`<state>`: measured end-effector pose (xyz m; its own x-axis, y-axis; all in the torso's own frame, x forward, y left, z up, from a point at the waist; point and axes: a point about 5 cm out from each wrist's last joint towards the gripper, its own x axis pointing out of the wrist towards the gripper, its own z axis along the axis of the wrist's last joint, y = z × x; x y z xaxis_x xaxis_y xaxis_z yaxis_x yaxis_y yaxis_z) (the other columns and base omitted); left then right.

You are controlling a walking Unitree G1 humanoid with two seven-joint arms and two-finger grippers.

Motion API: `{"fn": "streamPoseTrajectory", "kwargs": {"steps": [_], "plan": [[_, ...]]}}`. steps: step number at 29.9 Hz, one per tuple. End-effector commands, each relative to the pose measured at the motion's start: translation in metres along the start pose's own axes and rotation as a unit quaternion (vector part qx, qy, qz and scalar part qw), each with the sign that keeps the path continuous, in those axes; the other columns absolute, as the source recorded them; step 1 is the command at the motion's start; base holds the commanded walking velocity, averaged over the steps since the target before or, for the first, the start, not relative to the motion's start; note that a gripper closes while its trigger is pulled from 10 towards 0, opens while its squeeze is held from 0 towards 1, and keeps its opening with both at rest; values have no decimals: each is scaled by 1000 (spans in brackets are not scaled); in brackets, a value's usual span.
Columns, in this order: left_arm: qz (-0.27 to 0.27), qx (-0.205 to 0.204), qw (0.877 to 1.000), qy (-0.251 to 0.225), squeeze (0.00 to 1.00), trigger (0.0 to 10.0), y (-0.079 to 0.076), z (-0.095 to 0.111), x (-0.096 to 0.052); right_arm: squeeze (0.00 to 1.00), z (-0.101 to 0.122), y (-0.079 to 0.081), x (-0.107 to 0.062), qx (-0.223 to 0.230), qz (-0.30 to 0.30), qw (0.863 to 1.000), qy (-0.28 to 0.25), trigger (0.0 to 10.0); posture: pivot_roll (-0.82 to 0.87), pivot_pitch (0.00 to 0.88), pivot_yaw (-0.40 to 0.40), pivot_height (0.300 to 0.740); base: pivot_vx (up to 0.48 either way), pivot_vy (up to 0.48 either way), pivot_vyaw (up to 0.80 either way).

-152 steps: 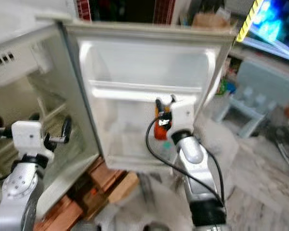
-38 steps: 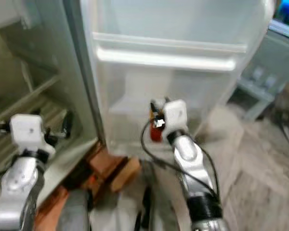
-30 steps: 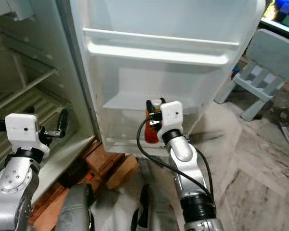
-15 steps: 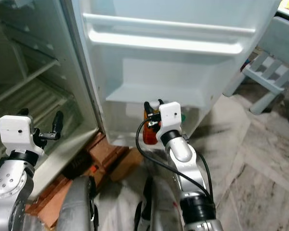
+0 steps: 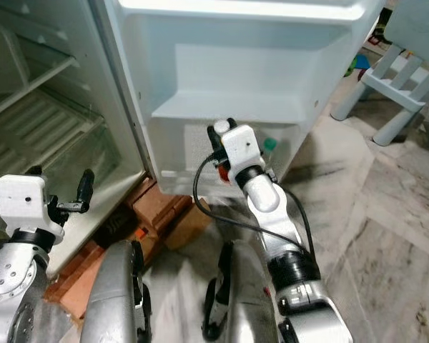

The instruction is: Restocking fridge

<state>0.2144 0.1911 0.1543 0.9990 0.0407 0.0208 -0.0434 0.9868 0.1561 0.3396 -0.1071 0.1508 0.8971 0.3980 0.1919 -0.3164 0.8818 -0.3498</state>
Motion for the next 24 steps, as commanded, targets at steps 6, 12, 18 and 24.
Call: {"fn": "streamPoseTrajectory", "kwargs": {"steps": [6, 12, 18, 24], "plan": [[-4, 12, 1000, 4, 0, 10000, 4, 6, -11, 0, 0, -1, 10, -73, 3, 997, -13, 10000, 279, 298, -52, 571, 0, 0, 0], [-13, 38, 999, 12, 0, 10000, 11, 12, -21, 0, -12, -3, 17, -113, 3, 994, 3, 10000, 344, 341, -16, 571, 0, 0, 0], [-16, 49, 998, 22, 0, 10000, 17, 16, -28, 0, -10, -5, 23, -126, -7, 992, -3, 10000, 374, 360, 10, 571, 0, 0, 0], [-34, 58, 997, 34, 0, 10000, 15, 21, -35, 0, -25, -7, 22, -89, -46, 994, 44, 10000, 395, 382, 41, 571, 0, 0, 0]]}}
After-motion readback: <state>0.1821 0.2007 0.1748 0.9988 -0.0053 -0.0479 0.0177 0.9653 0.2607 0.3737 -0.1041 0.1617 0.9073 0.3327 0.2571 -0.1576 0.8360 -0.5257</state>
